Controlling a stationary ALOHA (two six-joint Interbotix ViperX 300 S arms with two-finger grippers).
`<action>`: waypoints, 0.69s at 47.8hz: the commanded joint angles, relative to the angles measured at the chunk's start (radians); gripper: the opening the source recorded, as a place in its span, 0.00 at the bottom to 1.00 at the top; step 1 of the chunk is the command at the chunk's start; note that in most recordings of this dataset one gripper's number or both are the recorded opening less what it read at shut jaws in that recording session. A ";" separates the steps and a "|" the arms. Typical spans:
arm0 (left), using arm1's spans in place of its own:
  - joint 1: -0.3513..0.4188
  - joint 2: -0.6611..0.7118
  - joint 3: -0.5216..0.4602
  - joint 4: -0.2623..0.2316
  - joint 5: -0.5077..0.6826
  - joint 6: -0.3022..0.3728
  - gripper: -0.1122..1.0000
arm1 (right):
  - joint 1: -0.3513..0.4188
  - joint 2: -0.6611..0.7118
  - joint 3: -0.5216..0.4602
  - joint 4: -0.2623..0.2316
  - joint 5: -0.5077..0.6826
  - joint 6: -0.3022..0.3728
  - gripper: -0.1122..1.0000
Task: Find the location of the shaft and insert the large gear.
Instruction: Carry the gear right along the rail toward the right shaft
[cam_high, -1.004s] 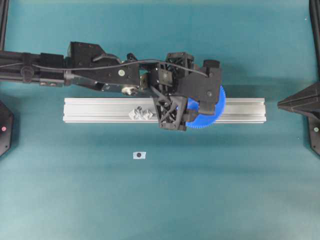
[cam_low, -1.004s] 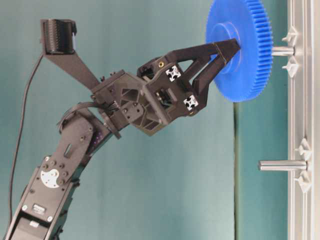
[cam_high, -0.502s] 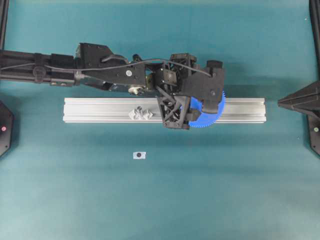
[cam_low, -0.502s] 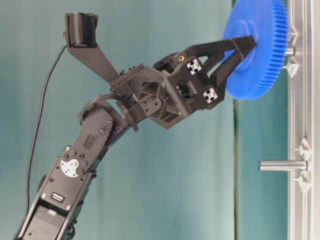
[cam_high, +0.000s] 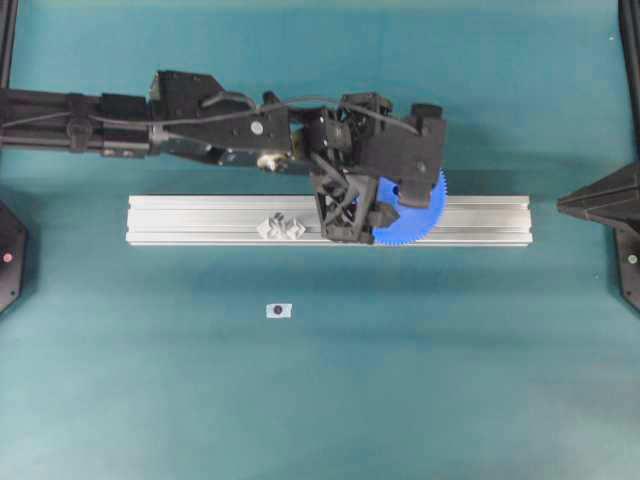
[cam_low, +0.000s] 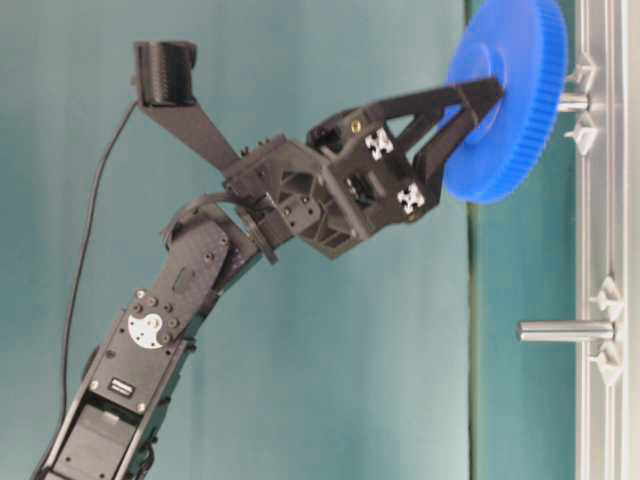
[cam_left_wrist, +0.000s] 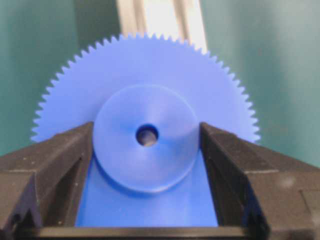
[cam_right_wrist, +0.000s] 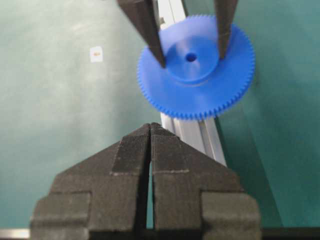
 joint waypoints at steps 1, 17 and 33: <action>0.023 -0.020 -0.025 0.008 0.018 0.003 0.74 | -0.003 0.008 -0.009 0.000 -0.005 0.009 0.10; 0.021 -0.023 -0.014 0.008 0.026 -0.002 0.74 | -0.006 0.008 -0.009 -0.002 -0.008 0.009 0.10; 0.023 -0.018 -0.012 0.005 0.026 -0.017 0.74 | -0.008 0.008 -0.008 0.000 -0.012 0.009 0.10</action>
